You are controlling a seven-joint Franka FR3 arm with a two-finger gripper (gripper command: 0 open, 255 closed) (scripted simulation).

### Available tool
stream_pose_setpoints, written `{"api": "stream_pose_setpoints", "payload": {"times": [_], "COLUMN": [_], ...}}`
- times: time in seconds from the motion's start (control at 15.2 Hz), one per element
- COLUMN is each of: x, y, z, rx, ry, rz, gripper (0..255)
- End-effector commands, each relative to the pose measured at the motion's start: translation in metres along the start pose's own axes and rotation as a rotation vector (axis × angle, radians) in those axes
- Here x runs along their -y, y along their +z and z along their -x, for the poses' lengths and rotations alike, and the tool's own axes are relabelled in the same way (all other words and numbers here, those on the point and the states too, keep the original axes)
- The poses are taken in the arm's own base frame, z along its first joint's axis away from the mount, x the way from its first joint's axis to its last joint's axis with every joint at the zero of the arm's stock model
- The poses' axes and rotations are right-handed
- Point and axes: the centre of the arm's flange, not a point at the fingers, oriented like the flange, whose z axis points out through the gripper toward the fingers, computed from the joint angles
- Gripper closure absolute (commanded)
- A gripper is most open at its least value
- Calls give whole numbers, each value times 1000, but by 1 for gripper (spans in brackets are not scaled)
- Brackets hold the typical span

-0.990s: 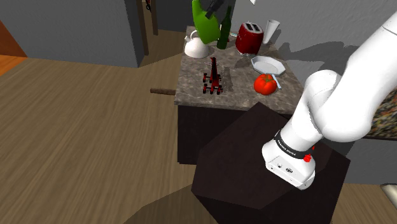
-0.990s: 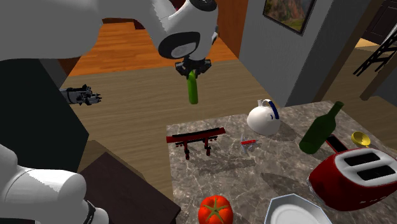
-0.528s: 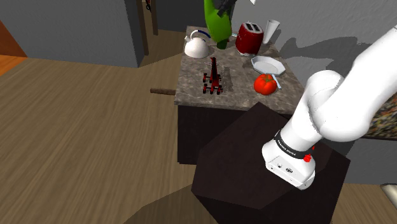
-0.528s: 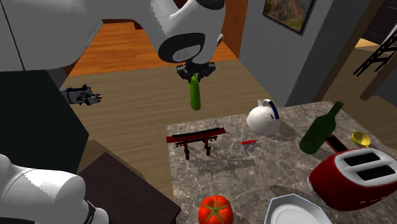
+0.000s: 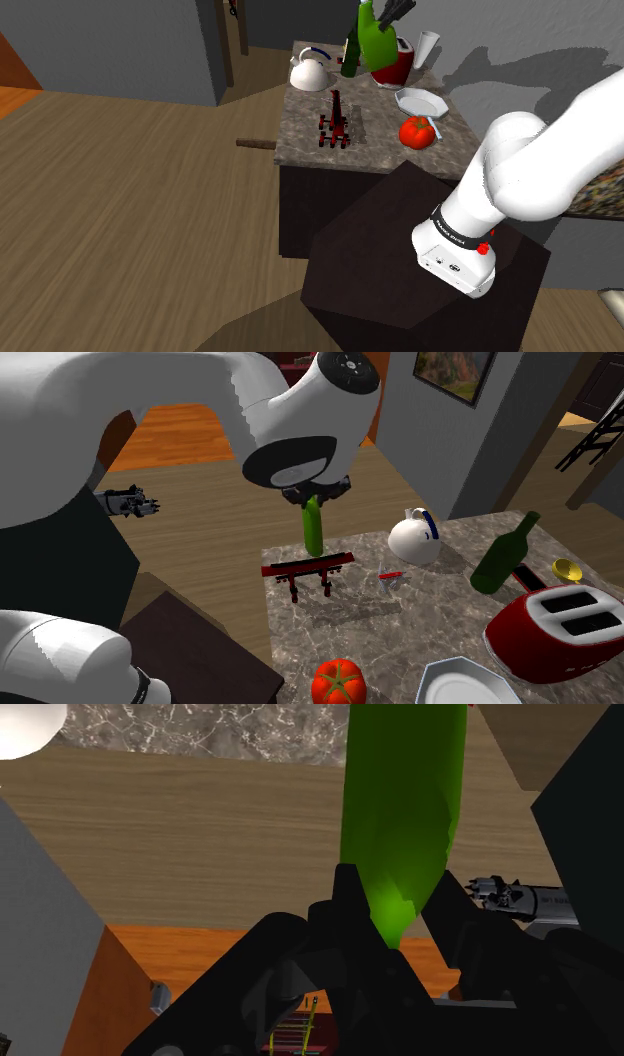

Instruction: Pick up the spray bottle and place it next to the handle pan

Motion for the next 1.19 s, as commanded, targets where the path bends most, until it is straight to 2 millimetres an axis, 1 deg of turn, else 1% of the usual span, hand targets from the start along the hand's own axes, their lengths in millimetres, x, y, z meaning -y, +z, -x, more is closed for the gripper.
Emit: {"api": "stream_pose_setpoints", "payload": {"times": [0.0,1.12], "x": [-1,5], "y": [-15,-127], "z": [21,215], "rx": [0,0], "ry": [-1,-1], "rz": [0,0], "gripper": [255,255]}}
